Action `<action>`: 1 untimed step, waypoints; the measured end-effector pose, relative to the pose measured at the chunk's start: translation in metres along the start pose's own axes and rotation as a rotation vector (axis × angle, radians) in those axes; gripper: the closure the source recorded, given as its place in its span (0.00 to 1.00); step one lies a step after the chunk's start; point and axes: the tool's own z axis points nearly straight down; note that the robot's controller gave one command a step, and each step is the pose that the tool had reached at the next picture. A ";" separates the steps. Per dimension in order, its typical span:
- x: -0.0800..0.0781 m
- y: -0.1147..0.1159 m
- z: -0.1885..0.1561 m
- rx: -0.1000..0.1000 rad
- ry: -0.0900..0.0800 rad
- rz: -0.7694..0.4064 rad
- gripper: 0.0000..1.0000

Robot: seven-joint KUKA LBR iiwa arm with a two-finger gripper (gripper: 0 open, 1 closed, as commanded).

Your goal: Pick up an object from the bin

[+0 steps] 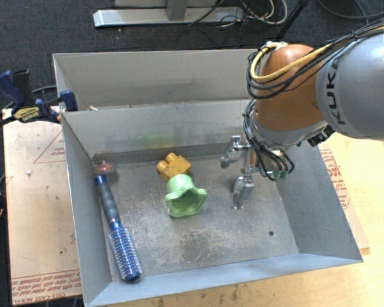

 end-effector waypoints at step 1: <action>0.035 0.070 0.097 0.002 -0.013 -0.177 0.00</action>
Offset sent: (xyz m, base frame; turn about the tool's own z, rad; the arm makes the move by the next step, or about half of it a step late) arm -0.0373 0.0690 -0.0977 -0.1761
